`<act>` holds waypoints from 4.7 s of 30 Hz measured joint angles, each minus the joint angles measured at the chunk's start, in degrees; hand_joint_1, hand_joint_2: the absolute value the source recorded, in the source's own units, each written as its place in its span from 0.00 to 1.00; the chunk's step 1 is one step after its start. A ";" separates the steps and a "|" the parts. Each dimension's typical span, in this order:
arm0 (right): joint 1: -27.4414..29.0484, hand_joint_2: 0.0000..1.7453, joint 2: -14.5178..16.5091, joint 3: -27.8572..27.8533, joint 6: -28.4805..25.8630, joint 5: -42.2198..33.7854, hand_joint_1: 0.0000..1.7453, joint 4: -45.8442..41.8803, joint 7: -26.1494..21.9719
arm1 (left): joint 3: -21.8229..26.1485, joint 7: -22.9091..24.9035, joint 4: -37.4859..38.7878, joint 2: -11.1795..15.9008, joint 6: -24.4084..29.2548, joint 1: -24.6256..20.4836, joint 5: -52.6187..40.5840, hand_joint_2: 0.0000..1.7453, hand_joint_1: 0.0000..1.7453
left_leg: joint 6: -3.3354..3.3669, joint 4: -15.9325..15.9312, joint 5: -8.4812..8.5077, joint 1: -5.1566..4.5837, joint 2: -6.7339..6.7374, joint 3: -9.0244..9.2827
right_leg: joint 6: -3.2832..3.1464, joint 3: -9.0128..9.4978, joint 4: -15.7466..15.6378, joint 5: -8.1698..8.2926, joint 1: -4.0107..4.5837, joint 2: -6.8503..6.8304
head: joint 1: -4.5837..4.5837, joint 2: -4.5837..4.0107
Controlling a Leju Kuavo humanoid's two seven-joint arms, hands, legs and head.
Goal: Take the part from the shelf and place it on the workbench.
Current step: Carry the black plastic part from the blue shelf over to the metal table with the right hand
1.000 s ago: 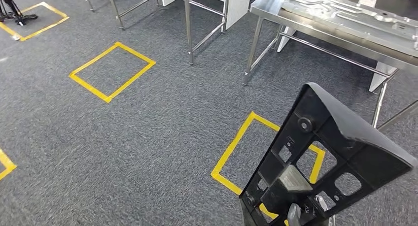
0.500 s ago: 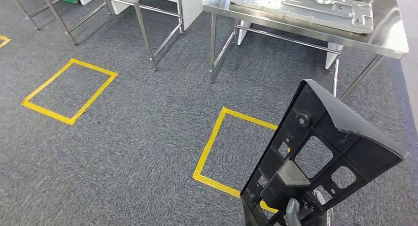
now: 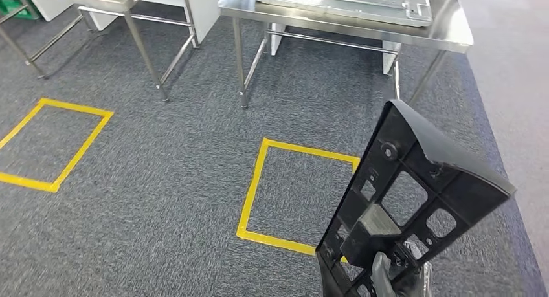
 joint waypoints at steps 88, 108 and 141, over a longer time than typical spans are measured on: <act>0.83 1.00 -0.92 8.26 -13.69 13.80 1.00 5.24 1.34 | -33.68 9.45 2.49 14.73 -35.45 1.36 -4.97 1.00 0.00 | 1.21 1.08 2.38 0.64 -8.47 -3.06 | 1.05 -3.88 9.96 -3.93 -1.38 5.94 | -1.00 0.00; 1.27 1.00 -1.39 10.46 -15.43 14.22 1.00 5.32 2.10 | -32.82 9.70 2.54 14.81 -35.94 1.24 -5.85 1.00 0.00 | 0.05 1.07 2.15 -0.40 -3.81 -3.37 | -1.23 2.29 -0.24 -1.78 0.17 0.14 | -1.27 0.00; 2.00 1.00 -5.83 15.28 -20.86 12.34 1.00 8.74 5.01 | -28.54 10.24 2.96 15.41 -36.09 1.98 -11.35 1.00 0.00 | 0.55 0.30 2.78 -0.19 -4.76 -3.24 | -0.29 3.52 -0.09 -3.25 -0.32 -0.65 | -1.59 0.00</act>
